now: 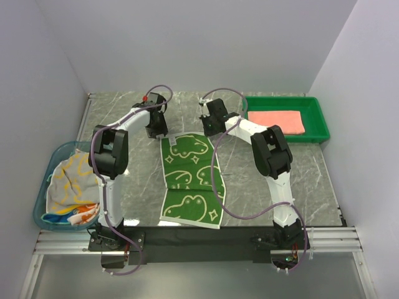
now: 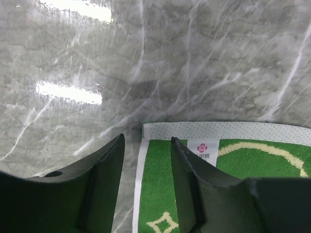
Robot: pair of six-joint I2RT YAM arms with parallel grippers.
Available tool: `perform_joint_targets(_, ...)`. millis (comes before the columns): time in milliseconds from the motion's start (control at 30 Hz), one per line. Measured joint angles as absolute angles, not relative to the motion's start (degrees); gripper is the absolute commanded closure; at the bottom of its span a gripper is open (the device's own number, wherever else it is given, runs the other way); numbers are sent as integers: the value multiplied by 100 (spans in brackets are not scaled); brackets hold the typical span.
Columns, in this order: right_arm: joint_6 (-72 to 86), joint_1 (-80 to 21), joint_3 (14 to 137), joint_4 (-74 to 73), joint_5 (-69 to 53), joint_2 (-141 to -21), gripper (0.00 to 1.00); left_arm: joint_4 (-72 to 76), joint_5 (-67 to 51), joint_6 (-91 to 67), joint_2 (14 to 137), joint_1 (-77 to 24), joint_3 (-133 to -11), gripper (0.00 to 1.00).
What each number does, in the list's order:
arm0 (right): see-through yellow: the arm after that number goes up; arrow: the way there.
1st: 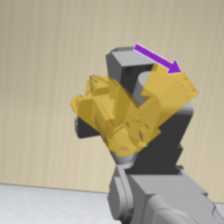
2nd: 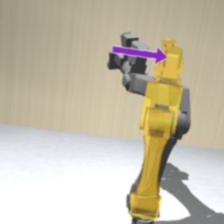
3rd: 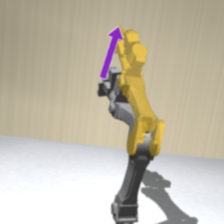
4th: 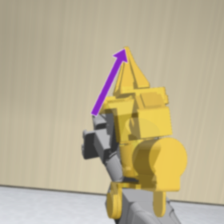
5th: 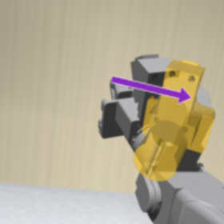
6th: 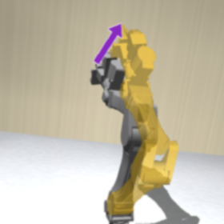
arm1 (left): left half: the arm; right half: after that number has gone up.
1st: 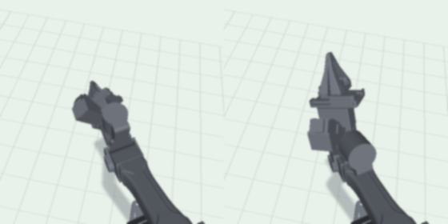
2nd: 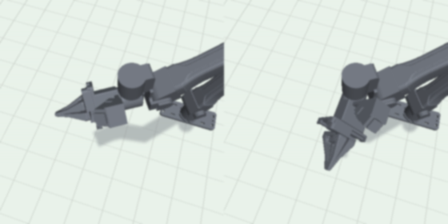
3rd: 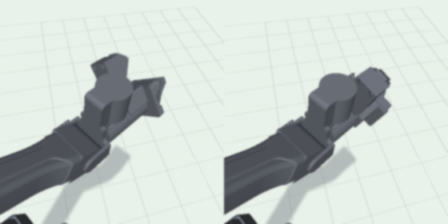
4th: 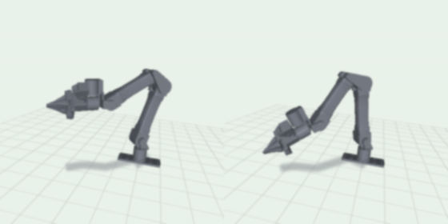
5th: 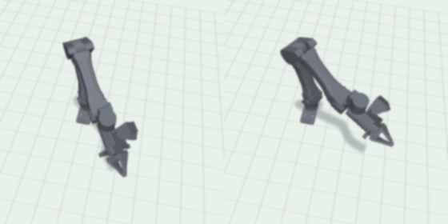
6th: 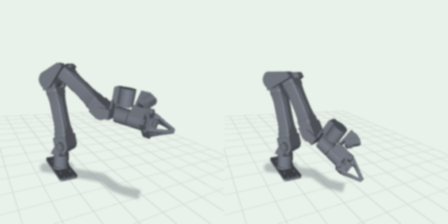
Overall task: Fold and stack the towels
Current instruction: Fold the towel
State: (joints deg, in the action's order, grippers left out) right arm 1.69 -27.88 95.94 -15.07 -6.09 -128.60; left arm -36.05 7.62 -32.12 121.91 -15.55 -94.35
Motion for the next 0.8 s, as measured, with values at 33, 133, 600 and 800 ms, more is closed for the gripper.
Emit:
perform_joint_targets(33,172,-2788,9588,-1498,-609,-12857,100,-3625,764,-3212,12191,-1555,-9435,52)
perform_joint_targets(133,189,-2788,9550,-1450,-613,-12846,100,-3625,764,-3212,12215,-1555,-9454,51)
perform_joint_targets(600,211,-2786,9507,-1361,-670,-12838,100,-3730,937,-3264,12536,-1562,-9686,82)
perform_joint_targets(800,215,-2788,9430,-1295,-696,-12801,100,-3680,1041,-3369,12540,-1649,-9671,99)
